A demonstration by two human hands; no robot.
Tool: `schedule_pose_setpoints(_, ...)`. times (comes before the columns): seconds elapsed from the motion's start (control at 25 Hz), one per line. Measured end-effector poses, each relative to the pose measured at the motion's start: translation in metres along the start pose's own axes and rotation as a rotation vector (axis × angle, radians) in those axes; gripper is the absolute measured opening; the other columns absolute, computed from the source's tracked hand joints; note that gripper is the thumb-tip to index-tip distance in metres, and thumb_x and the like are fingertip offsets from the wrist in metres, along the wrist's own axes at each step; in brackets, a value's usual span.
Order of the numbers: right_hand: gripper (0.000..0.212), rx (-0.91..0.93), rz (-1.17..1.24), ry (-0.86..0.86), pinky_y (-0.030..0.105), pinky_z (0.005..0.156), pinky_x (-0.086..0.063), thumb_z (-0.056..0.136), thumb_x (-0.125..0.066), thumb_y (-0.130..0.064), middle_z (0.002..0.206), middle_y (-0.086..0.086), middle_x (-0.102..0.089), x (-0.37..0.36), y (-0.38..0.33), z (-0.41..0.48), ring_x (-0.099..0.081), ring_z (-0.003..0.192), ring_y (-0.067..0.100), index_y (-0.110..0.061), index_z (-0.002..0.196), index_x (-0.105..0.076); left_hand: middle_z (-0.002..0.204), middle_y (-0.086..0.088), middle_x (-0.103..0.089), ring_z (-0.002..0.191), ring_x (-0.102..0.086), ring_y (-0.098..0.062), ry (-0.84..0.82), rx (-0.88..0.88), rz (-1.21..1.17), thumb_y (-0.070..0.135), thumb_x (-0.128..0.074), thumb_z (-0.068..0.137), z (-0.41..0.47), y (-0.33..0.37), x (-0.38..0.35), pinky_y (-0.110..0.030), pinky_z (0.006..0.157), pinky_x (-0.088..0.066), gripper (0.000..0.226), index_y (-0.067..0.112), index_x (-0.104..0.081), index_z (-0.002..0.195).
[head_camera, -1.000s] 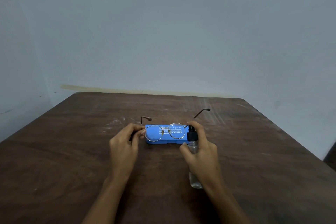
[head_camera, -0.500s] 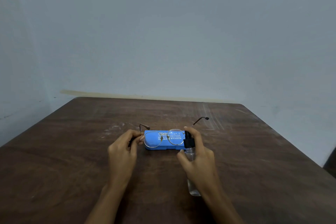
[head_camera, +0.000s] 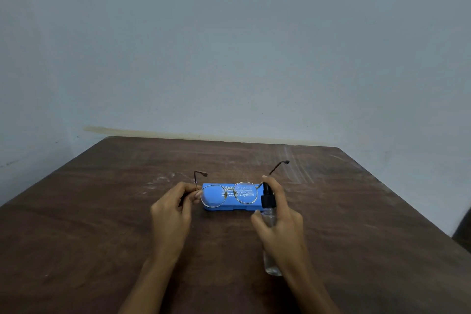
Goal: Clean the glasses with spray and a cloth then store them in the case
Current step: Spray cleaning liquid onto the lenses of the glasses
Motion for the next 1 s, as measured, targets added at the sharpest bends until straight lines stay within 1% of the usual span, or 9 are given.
schedule_pose_setpoints(0.12, 0.069, 0.053, 0.004, 0.026, 0.004, 0.054, -0.042, 0.073, -0.063, -0.004, 0.086, -0.009, -0.063, 0.001, -0.001, -0.002, -0.059, 0.064, -0.002, -0.053, 0.115, -0.04, 0.066, 0.015, -0.063, 0.073, -0.062, 0.011, 0.003, 0.054, -0.048, -0.006, -0.064, 0.076, 0.001, -0.005, -0.001, 0.0, 0.06, -0.041, 0.021, 0.014, -0.064, 0.072)
schedule_pose_setpoints(0.2, 0.074, 0.08, 0.013, 0.053, -0.001, 0.055, -0.039, 0.073, -0.064, -0.001, 0.088, -0.01, -0.063, 0.002, -0.003, -0.004, -0.059, 0.07, -0.004, -0.056, 0.114, -0.036, 0.066, 0.018, -0.063, 0.072, -0.063, 0.007, 0.004, 0.079, -0.079, 0.0, -0.064, 0.078, 0.0, -0.006, -0.001, -0.002, 0.059, -0.044, 0.018, 0.017, -0.063, 0.073)
schedule_pose_setpoints(0.28, 0.076, 0.111, 0.037, 0.057, -0.002, 0.056, -0.039, 0.074, -0.065, 0.001, 0.089, -0.007, -0.064, 0.002, -0.004, -0.006, -0.06, 0.072, -0.004, -0.055, 0.115, -0.034, 0.065, 0.016, -0.064, 0.067, -0.065, 0.003, 0.007, 0.152, -0.136, 0.004, -0.064, 0.079, 0.0, -0.008, -0.002, -0.007, 0.057, -0.047, 0.018, 0.02, -0.061, 0.071)
schedule_pose_setpoints(0.4, 0.075, 0.158, 0.065, 0.068, 0.0, 0.056, -0.04, 0.073, -0.066, 0.001, 0.085, -0.004, -0.066, -0.002, -0.006, -0.009, -0.061, 0.067, 0.001, -0.054, 0.117, -0.04, 0.056, 0.009, -0.066, 0.054, -0.064, 0.0, 0.013, 0.366, -0.314, 0.005, -0.062, 0.081, 0.001, -0.013, -0.005, -0.008, 0.054, -0.049, 0.022, 0.022, -0.061, 0.068)
schedule_pose_setpoints(0.56, 0.075, 0.214, 0.064, 0.077, 0.003, 0.055, -0.04, 0.072, -0.067, -0.005, 0.071, -0.011, -0.063, -0.009, -0.007, -0.013, -0.056, 0.058, 0.006, -0.055, 0.12, -0.039, 0.05, 0.005, -0.069, 0.05, -0.065, -0.003, -0.048, 0.582, -0.629, 0.0, -0.058, 0.083, 0.003, -0.015, -0.007, -0.009, 0.053, -0.051, 0.015, 0.012, -0.06, 0.074)
schedule_pose_setpoints(0.76, 0.069, 0.259, 0.111, 0.052, 0.0, 0.054, -0.038, 0.071, -0.061, -0.015, 0.079, -0.014, -0.064, -0.018, -0.01, -0.014, -0.057, 0.058, 0.006, -0.054, 0.124, -0.038, 0.05, 0.001, -0.069, 0.05, -0.066, -0.005, -0.095, 0.834, -0.864, -0.005, -0.055, 0.082, 0.004, -0.02, -0.004, -0.009, 0.051, -0.052, 0.012, 0.003, -0.062, 0.076)
schedule_pose_setpoints(0.84, 0.07, 0.288, 0.106, 0.024, 0.001, 0.055, -0.038, 0.072, -0.061, -0.015, 0.087, -0.02, -0.061, -0.023, -0.012, -0.011, -0.057, 0.059, 0.005, -0.053, 0.125, -0.037, 0.052, 0.0, -0.069, 0.051, -0.067, -0.006, -0.088, 0.943, -0.971, -0.008, -0.052, 0.083, 0.006, -0.024, -0.001, -0.01, 0.05, -0.052, 0.013, -0.001, -0.061, 0.076)
schedule_pose_setpoints(0.92, 0.07, 0.302, 0.118, -0.023, 0.001, 0.058, -0.039, 0.073, -0.061, -0.014, 0.083, -0.028, -0.059, -0.028, -0.015, -0.008, -0.057, 0.06, 0.001, -0.052, 0.125, -0.037, 0.052, -0.002, -0.07, 0.051, -0.067, -0.007, -0.078, 1.021, -1.04, -0.009, -0.048, 0.084, 0.007, -0.026, 0.001, -0.01, 0.048, -0.052, 0.015, -0.004, -0.06, 0.077)
schedule_pose_setpoints(1.0, 0.069, 0.309, 0.132, -0.05, 0.002, 0.063, -0.041, 0.073, -0.061, -0.012, 0.09, -0.033, -0.058, -0.033, -0.017, -0.003, -0.059, 0.069, -0.002, -0.05, 0.125, -0.037, 0.051, -0.004, -0.07, 0.049, -0.067, -0.008, -0.066, 1.088, -1.092, -0.01, -0.045, 0.086, 0.008, -0.026, 0.003, -0.01, 0.045, -0.051, 0.02, -0.005, -0.059, 0.075)
Point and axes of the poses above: each hand's wrist, its own z-axis towards the middle knuckle, its own x-axis out of the back of the hand, y = z × x, the point moved 2 cm from there along z, towards the middle knuckle
